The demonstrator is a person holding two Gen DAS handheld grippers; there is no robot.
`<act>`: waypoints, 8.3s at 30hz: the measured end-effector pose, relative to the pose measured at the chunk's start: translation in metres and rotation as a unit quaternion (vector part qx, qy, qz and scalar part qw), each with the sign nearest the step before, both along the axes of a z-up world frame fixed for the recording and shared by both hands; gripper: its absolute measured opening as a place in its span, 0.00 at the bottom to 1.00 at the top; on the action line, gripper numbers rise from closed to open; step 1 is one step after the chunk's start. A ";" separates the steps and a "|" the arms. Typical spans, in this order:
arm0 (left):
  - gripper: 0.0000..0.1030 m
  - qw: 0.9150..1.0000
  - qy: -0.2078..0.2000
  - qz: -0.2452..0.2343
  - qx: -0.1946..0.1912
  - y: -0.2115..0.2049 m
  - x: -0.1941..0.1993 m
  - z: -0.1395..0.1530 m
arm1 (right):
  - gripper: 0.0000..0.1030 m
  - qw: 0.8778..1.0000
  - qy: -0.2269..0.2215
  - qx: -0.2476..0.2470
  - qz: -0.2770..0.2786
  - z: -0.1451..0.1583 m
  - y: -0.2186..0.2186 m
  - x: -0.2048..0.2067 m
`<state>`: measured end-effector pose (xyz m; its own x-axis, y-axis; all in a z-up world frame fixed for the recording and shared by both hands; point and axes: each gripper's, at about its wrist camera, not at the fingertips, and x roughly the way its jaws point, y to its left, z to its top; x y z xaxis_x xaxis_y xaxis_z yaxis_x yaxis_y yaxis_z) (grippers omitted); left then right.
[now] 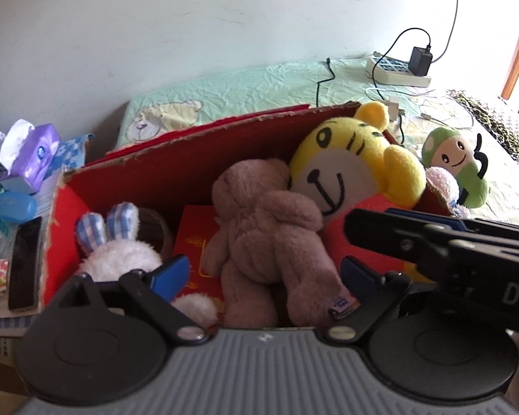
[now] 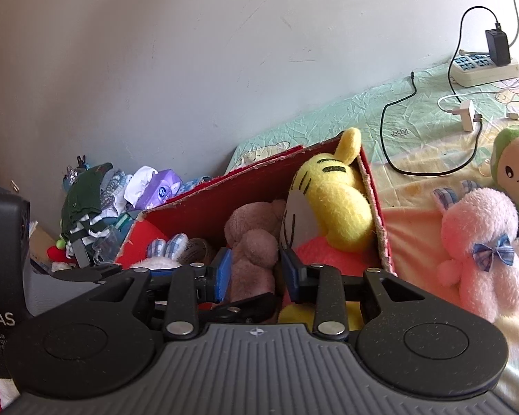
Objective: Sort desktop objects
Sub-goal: 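Move the right gripper back toward the plush toys on the bed, then grasp the white bunny with the blue bow with the right gripper, then lift the white bunny and carry it with the right gripper over the red box, then lower the white bunny into the red box and open the right gripper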
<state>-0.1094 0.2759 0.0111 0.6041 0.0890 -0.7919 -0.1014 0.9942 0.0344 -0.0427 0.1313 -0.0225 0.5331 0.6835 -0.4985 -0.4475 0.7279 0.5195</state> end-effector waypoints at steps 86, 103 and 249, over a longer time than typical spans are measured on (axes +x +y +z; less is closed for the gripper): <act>0.81 0.997 0.013 0.062 -0.038 -0.203 0.093 -0.081 | 0.43 0.944 0.251 0.199 0.073 -0.127 -0.248 0.132; 0.63 0.997 0.026 0.040 -0.067 -0.193 0.093 -0.090 | 0.29 0.943 0.249 0.197 0.102 -0.129 -0.208 0.136; 0.92 0.998 -0.049 0.035 -0.030 0.029 -0.044 0.001 | 0.33 0.995 0.041 0.051 0.071 0.009 0.020 -0.003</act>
